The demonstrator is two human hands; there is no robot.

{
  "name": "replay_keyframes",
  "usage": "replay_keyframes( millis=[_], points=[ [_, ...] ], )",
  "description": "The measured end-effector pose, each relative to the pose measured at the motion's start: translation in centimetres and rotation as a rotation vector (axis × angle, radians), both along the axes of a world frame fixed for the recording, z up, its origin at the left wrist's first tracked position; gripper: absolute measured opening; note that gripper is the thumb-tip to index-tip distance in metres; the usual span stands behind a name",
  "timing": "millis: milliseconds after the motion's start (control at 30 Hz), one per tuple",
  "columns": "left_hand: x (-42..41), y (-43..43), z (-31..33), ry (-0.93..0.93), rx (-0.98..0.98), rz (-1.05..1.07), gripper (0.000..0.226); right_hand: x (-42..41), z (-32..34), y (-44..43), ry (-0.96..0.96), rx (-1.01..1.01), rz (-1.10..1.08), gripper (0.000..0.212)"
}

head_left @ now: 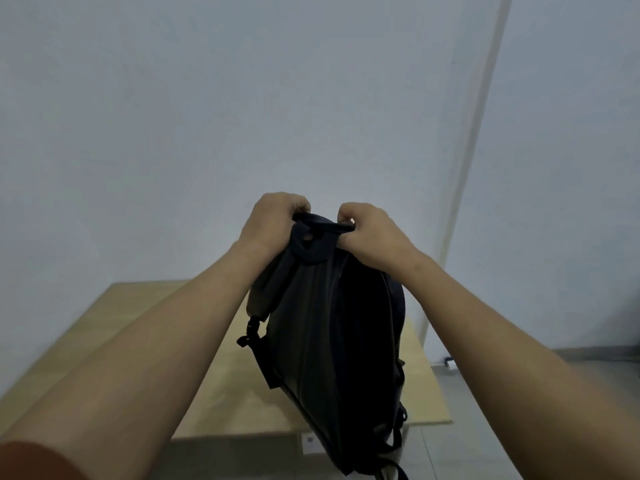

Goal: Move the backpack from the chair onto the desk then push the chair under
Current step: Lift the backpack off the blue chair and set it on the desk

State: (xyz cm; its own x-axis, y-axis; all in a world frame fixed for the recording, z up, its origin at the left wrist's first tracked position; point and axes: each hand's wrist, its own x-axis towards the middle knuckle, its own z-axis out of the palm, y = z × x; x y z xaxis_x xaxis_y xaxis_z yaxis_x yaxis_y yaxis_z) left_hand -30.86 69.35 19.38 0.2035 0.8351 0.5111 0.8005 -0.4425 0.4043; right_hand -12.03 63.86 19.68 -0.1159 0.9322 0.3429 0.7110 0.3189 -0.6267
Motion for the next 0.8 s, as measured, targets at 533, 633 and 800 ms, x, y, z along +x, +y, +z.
replay_keyframes(
  millis=[533, 633, 800],
  points=[
    [-4.9, 21.8, 1.1, -0.518, -0.612, -0.208, 0.068, -6.9, 1.0, 25.8, 0.47, 0.016, -0.309, 0.028],
    [-3.7, 23.2, -0.2, -0.267, -0.616, -0.367, 0.089, -8.4, 1.0, 29.6, 0.509, 0.019, -0.389, 0.026],
    [-1.0, 27.1, -5.3, -0.145, -0.402, -0.181, 0.092, -9.1, -1.7, 34.9, 0.556, -0.006, -0.417, 0.028]
  ],
)
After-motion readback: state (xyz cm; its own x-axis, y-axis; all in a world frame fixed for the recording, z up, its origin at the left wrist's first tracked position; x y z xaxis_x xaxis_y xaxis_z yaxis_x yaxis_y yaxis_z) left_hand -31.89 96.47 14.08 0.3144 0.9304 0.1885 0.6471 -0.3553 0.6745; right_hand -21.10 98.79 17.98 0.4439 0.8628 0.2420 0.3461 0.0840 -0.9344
